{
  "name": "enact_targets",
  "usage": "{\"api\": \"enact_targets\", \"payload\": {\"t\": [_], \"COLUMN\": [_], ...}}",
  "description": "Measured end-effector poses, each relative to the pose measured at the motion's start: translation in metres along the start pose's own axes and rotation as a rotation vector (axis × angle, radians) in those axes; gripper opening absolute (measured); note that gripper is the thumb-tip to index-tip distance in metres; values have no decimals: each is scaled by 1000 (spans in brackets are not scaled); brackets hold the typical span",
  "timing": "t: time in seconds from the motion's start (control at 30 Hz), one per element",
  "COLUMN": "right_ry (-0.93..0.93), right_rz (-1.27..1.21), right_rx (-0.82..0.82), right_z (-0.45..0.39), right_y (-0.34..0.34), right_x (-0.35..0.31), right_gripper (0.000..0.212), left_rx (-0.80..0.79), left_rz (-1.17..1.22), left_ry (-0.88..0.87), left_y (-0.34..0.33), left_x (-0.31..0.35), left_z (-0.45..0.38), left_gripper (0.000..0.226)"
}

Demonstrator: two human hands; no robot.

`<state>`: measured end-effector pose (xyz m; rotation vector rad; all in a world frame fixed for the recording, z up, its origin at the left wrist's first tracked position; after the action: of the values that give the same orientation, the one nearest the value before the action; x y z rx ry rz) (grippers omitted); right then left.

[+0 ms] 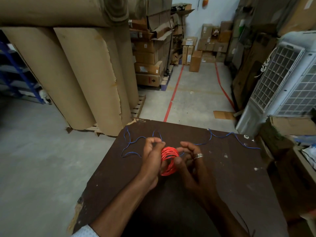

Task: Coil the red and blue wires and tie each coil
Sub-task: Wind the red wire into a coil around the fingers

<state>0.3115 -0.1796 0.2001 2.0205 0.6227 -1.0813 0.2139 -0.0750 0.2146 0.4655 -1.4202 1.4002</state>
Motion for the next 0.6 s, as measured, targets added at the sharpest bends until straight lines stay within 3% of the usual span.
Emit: {"api": "enact_targets", "payload": {"t": [0.17, 0.37, 0.47, 0.6], "right_ry": [16, 159, 226, 217], "right_rz": [21, 274, 256, 169], "right_rx": [-37, 48, 32, 13], "right_z": [-6, -5, -6, -7], "right_y": [-6, -9, -7, -7], "right_x": [11, 10, 4, 8], "right_gripper": [32, 31, 32, 24], "left_rx": [-55, -32, -25, -34], "left_rz": [-67, -211, -281, -301], "left_ry": [65, 87, 118, 138], "left_y": [-3, -2, 0, -1], "left_x": [-6, -10, -14, -16], "left_z": [-1, -9, -11, -12], "left_gripper": [7, 42, 53, 47]}}
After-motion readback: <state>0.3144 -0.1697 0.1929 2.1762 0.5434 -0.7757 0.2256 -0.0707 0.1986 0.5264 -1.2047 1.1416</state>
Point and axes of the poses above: each hand's wrist, its own z-axis away from the middle knuckle, its own y-axis out of the back of the hand, x = y × z, the point moved 2 cm from there along -z, towards the middle knuckle, and after that the axes turned 13 degrees about z, right-handed, at the moved point
